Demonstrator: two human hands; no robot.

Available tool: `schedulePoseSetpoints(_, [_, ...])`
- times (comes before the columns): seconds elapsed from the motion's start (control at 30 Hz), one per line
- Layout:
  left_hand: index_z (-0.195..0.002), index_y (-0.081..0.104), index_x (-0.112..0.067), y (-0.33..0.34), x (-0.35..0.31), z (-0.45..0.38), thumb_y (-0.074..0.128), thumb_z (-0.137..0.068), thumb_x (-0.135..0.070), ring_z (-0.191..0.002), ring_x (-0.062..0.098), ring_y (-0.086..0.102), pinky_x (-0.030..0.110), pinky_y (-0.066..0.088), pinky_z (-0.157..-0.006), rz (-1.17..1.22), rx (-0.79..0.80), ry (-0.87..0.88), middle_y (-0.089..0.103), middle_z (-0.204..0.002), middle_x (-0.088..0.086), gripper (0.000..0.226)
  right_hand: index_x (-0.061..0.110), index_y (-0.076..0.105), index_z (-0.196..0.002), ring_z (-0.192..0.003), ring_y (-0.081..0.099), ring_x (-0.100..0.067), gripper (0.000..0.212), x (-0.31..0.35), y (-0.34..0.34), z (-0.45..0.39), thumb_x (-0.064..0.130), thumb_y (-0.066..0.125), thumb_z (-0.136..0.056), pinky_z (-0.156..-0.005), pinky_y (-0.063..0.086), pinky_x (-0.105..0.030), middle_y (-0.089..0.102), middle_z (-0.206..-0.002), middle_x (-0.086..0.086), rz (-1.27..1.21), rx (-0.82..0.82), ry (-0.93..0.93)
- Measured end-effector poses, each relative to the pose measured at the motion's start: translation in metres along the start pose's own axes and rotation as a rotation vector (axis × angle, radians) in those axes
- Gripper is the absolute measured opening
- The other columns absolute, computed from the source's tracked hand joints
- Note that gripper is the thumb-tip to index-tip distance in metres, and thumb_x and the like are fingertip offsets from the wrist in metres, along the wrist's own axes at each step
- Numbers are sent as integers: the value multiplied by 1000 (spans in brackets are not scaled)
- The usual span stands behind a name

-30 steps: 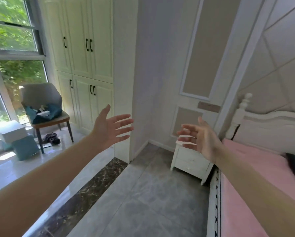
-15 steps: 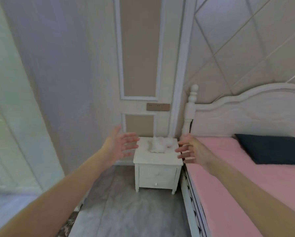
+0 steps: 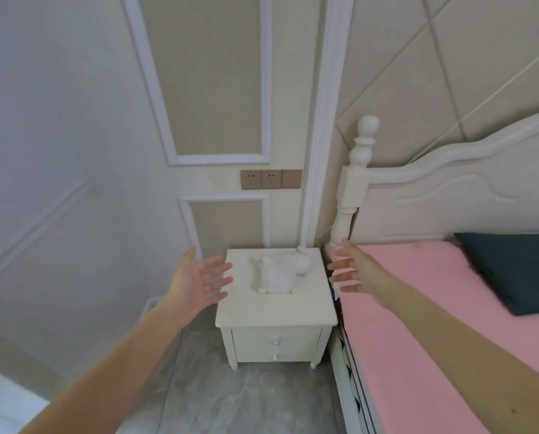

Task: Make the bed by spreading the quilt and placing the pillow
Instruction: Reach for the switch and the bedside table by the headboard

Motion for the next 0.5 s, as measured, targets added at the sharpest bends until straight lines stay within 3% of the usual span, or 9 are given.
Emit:
schedulePoseSetpoints(0.2, [-102, 59, -17, -14, -17, -168, 23, -93, -58, -98, 29, 60, 42, 42, -88, -9, -66, -77, 64, -112, 5, 55, 19, 47, -119, -86, 62, -25, 42, 14, 30, -161, 52, 36, -95, -69, 48, -33, 62, -114, -10, 85, -16, 112])
schedulePoseSetpoints(0.37, [-120, 57, -16, -24, 4, -331, 27, -92, -59, -106, 28, 60, 38, 45, -83, -83, -65, -237, 63, -121, 5, 60, 17, 48, -117, -77, 61, -22, 42, -32, 39, -305, 51, 39, -95, -62, 46, -29, 61, -102, -4, 104, -136, 331])
schedulePoseSetpoints(0.5, [-118, 58, -17, -20, 27, -414, 30, -92, -60, -105, 23, 61, 37, 46, -77, -145, -45, -360, 65, -117, 1, 58, 17, 47, -112, -81, 59, -22, 40, -74, 42, -376, 51, 38, -95, -63, 43, -31, 57, -101, -3, 78, -192, 510])
Point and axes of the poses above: each hand's wrist, its own z-axis away from the middle knuckle, its own y-axis out of the palm, x = y × z, the point moved 2 cm from there along -z, towards the middle knuckle
